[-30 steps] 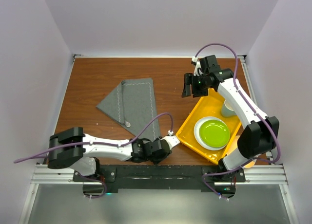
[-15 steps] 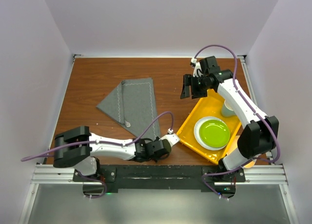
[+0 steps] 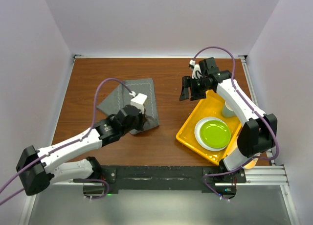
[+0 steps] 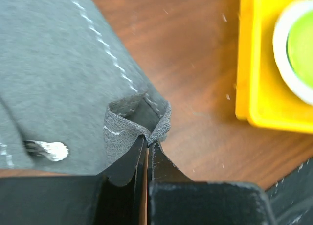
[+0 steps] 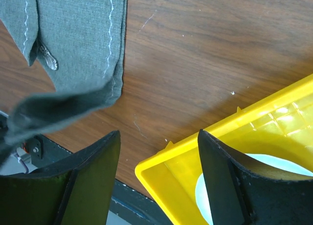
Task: Fold the napkin, place the utensils inside, and roll it up
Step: Fold the napkin
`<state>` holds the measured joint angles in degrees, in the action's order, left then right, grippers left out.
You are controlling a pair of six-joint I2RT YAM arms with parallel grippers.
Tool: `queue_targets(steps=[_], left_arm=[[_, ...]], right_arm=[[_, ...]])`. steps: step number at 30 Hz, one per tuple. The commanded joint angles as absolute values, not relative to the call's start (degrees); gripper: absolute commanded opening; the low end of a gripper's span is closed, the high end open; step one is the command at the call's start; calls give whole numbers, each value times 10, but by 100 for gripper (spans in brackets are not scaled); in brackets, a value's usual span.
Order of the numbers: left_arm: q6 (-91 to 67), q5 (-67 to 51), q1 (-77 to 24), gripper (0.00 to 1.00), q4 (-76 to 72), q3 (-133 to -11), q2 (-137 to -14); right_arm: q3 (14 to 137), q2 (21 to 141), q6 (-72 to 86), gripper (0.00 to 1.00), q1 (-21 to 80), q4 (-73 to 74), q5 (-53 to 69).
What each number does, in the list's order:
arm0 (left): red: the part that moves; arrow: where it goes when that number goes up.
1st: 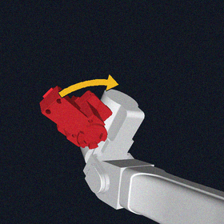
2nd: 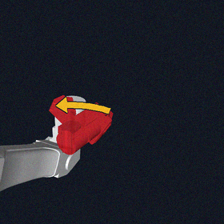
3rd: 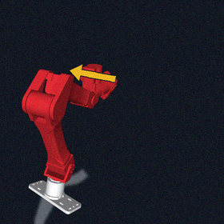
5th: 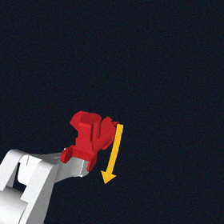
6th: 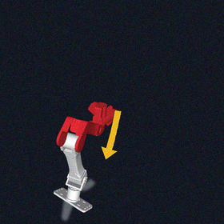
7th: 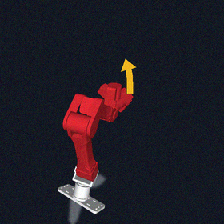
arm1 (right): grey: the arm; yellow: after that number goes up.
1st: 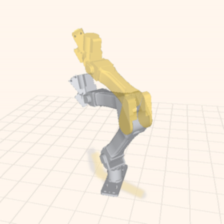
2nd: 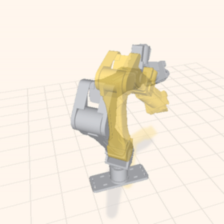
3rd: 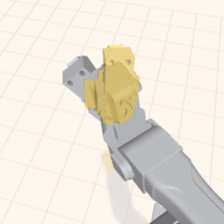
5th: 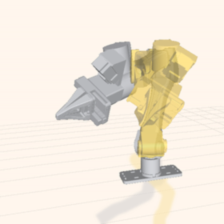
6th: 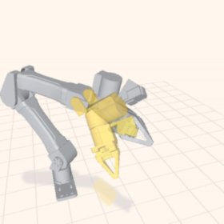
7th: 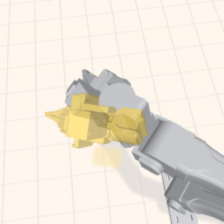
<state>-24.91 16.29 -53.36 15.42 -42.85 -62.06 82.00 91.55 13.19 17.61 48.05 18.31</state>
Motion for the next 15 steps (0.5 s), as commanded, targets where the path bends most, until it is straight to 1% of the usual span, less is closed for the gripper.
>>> queue_targets(steps=[1, 7, 10, 15], left_arm=[[-278, 125, -464, 0, 177, -430, -609], [-337, 59, -299, 0, 199, -416, -578], [-352, 42, -246, 0, 198, -418, -565], [-376, 23, -198, 0, 228, -450, -569]], right_arm=[[823, 924, 122, 68, 176, 461, 212], [816, 924, 123, 68, 175, 458, 219], [813, 924, 124, 68, 176, 455, 225], [816, 931, 127, 68, 181, 454, 235]])
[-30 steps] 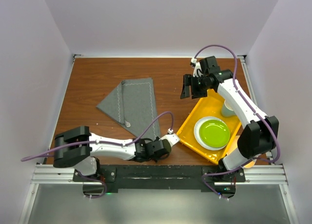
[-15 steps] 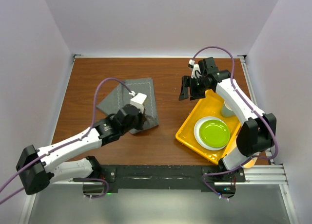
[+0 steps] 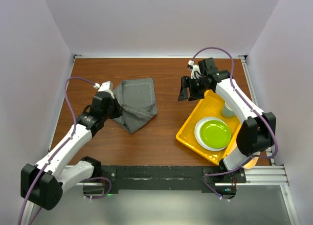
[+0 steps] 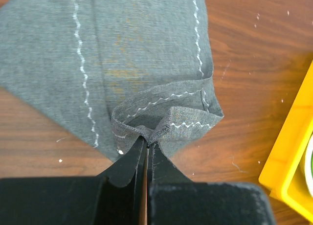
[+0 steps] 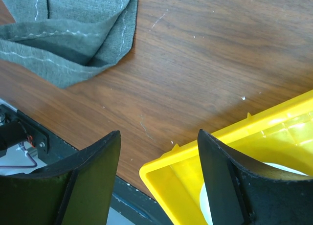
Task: Fold the napkin, place the utensils inside, and roll it up
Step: Fold the napkin
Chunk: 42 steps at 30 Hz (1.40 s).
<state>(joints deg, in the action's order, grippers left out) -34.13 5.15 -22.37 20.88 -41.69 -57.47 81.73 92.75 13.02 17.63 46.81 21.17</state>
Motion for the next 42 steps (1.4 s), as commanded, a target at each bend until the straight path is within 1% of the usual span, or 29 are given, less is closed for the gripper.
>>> queue_targets(steps=[1, 5, 11, 17, 21, 28, 31, 32, 36, 37, 42], left_arm=[[-378, 27, -192, 0, 242, -465, -570], [-387, 61, -183, 0, 272, -490, -567], [-379, 77, -152, 0, 300, -507, -563], [-354, 54, -100, 0, 271, -505, -584], [-339, 26, -59, 0, 254, -508, -620], [-309, 17, -33, 0, 229, -504, -661], [-297, 11, -28, 0, 219, -505, -674], [-295, 9, -27, 0, 218, -507, -679], [-286, 3, -27, 0, 213, -504, -691], [-283, 4, -26, 0, 213, -504, -693], [-258, 3, -21, 0, 193, -503, -710]], right_arm=[[818, 933, 127, 68, 181, 454, 235], [824, 940, 127, 68, 187, 455, 241], [831, 948, 127, 68, 195, 456, 243], [838, 958, 127, 68, 209, 460, 247], [846, 973, 128, 68, 224, 462, 248], [904, 1028, 142, 68, 267, 461, 245], [914, 1054, 206, 65, 271, 404, 265], [914, 1062, 225, 64, 271, 359, 270], [931, 1112, 330, 63, 290, 247, 298], [937, 1126, 343, 64, 293, 208, 306], [1014, 1220, 367, 63, 309, 152, 302]])
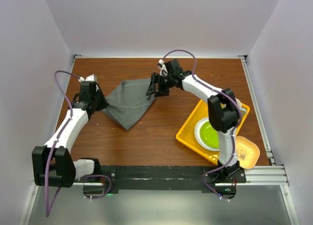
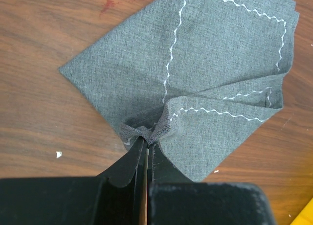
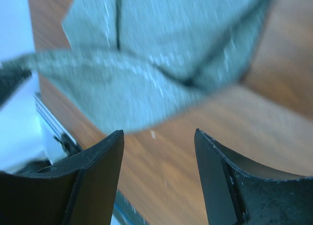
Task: Fold the napkin, place the utensils inside, and roll it up
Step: Fold the napkin
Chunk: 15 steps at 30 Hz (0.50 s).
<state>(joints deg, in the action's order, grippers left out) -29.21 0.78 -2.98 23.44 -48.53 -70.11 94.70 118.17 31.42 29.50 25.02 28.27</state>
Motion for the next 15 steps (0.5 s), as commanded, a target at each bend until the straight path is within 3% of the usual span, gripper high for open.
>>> queue_targets(steps=[1, 11, 15], left_arm=[[-255, -12, -21, 0, 185, -504, -714], [-217, -10, -16, 0, 180, -519, -736], [-218, -2, -15, 2, 181, -520, -737]], right_arm=[[1026, 1232, 371, 63, 311, 138, 303], [1243, 1394, 295, 62, 323, 266, 289], [1263, 1407, 273, 59, 324, 327, 281]])
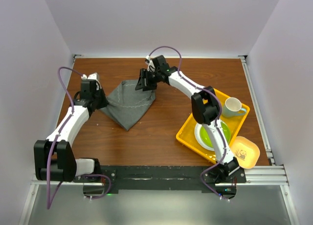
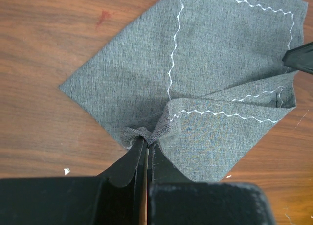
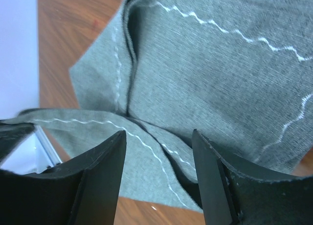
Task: Fold the napkin, place the utensils inside, and roll it up
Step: Fold the napkin
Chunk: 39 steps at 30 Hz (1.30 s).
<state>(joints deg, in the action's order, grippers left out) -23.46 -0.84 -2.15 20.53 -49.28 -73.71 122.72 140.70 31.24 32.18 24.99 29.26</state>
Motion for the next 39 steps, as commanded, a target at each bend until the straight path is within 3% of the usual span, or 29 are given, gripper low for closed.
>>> queue_targets(steps=[1, 3, 4, 7, 9, 10, 14, 16, 23, 39], left_arm=[[-220, -2, -14, 9, 183, -521, -738], [-229, -2, -12, 21, 187, -521, -739], [-235, 13, -11, 32, 191, -522, -739], [-271, 54, -11, 46, 221, -531, -742], [-298, 82, -11, 50, 236, -533, -744], [-324, 96, -11, 56, 246, -536, -747], [-350, 120, -10, 62, 285, -562, -769], [-355, 122, -10, 73, 315, -586, -794], [-381, 116, -11, 73, 387, -612, -865], [-403, 162, -13, 57, 389, -642, -934]], right_arm=[[1260, 1405, 268, 59, 323, 330, 280], [1238, 1395, 259, 59, 324, 331, 280], [1234, 1393, 254, 59, 324, 335, 280], [1233, 1388, 240, 57, 323, 349, 280], [1228, 1385, 236, 57, 323, 349, 282], [1227, 1384, 235, 57, 324, 352, 286], [1225, 1377, 226, 55, 324, 366, 288], [1217, 1372, 222, 55, 324, 365, 287], [1217, 1372, 218, 54, 324, 374, 295], [1196, 1350, 201, 53, 322, 380, 290]])
